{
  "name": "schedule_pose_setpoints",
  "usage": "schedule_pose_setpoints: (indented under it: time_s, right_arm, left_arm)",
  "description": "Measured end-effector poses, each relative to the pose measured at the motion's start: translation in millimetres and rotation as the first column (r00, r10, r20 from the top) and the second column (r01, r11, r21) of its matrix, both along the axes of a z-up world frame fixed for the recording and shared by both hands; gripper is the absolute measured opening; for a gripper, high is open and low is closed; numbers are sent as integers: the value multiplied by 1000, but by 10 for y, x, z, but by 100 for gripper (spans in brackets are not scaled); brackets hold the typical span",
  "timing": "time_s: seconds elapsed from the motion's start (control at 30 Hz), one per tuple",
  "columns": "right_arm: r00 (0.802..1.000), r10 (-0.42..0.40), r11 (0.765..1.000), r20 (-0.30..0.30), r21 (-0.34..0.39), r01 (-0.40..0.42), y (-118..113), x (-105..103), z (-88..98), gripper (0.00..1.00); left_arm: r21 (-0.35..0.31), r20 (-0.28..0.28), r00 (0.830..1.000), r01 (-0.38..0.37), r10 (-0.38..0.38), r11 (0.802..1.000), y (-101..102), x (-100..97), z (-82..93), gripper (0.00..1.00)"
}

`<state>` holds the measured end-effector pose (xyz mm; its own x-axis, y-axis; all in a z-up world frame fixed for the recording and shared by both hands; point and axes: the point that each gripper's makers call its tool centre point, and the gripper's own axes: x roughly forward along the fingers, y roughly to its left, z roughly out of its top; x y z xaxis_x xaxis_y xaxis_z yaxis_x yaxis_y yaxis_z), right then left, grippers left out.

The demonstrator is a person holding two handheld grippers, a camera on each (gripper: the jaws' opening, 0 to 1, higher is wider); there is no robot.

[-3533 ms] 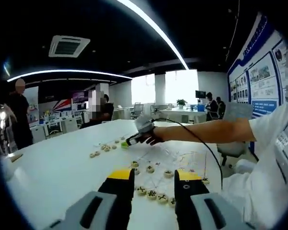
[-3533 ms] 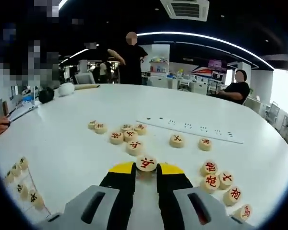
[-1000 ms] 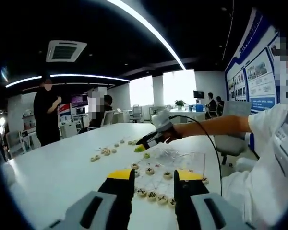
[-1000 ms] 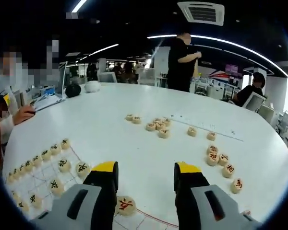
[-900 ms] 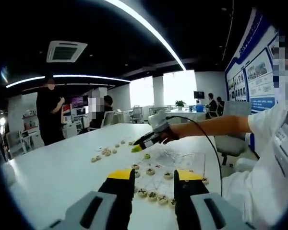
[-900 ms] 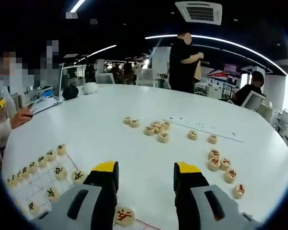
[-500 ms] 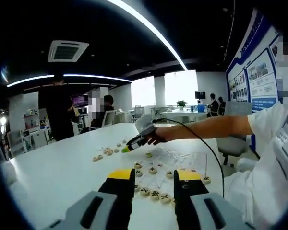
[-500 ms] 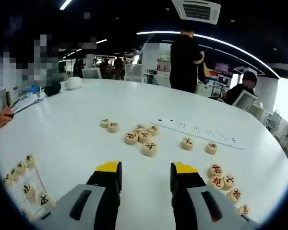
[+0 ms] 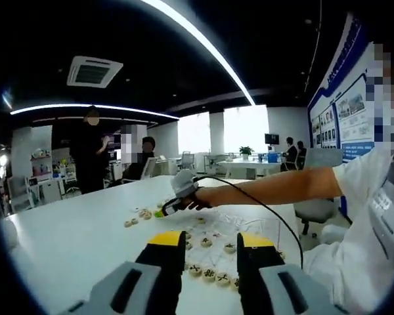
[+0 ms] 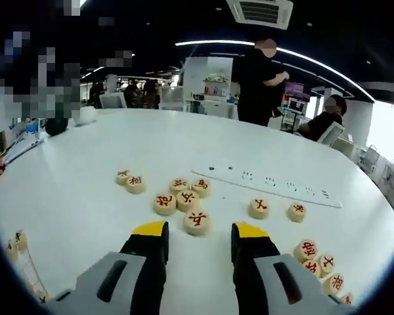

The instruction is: Pick up the chess pieces one by one and place each piece onto its starting position on the chessboard, setting the pieces on their correct points until all the chess pieces are arranged in the starting layout

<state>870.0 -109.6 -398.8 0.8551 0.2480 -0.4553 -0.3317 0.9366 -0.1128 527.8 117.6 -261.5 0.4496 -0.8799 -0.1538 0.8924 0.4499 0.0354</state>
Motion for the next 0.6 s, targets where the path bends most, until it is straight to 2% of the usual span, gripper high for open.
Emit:
schedule_pose_setpoints:
  time_s: [0.13,0.17,0.27,0.43,0.6]
  right_arm:
    - [1000,-15,1000,0,-3,15,34,-57,-37,35]
    - [1000,-26,999,-9,26,26,51,-70,-45,33]
    - [999,-32,999,-11,35,32,73,-100,-52,19]
    - [1000,-5,1000,-10,19,5,154,-135,-73,18]
    - [1000,16,1000,2,22,-16,117,-266,69,18]
  left_arm:
    - [-2,-3,1000,-7,7,1000,8,28,-6,32]
    - [0,-4,1000,-4,4,1000,1,27,-16,32]
    - [-1,-8,1000,6,-6,1000,-25,11,-28,32]
    - [-15,-14,1000,21,-22,1000,-55,-30,-17,32]
    - [-8,-22,1000,16,-16,1000,-65,-15,-43,32]
